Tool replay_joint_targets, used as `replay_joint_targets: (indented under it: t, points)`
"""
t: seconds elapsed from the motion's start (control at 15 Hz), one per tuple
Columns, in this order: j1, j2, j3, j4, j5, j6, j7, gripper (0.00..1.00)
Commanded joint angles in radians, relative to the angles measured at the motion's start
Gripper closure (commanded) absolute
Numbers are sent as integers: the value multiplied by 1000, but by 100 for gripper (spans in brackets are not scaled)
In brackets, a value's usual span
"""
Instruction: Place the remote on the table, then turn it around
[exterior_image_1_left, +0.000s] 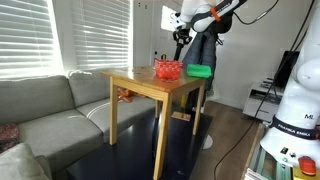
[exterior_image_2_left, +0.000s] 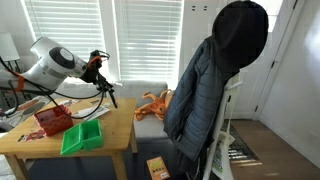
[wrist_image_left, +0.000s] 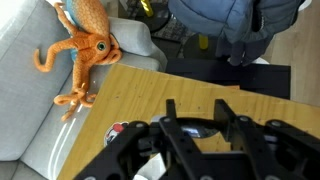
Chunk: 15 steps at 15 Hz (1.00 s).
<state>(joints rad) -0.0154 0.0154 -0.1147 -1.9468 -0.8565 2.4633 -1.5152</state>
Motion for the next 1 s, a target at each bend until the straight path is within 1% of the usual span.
replay_joint_targets:
  t: [0.0, 0.27, 0.47, 0.67, 0.93]
  points:
    - [-5, -7, 31, 4, -200, -18, 126, 83]
    - [3, 10, 57, -3, -386, -39, 244, 83]
    - [9, 38, 73, 1, -513, -47, 369, 83]
    - [16, 75, 88, -3, -602, -76, 469, 83]
    - [20, 115, 103, -17, -678, -96, 563, 83]
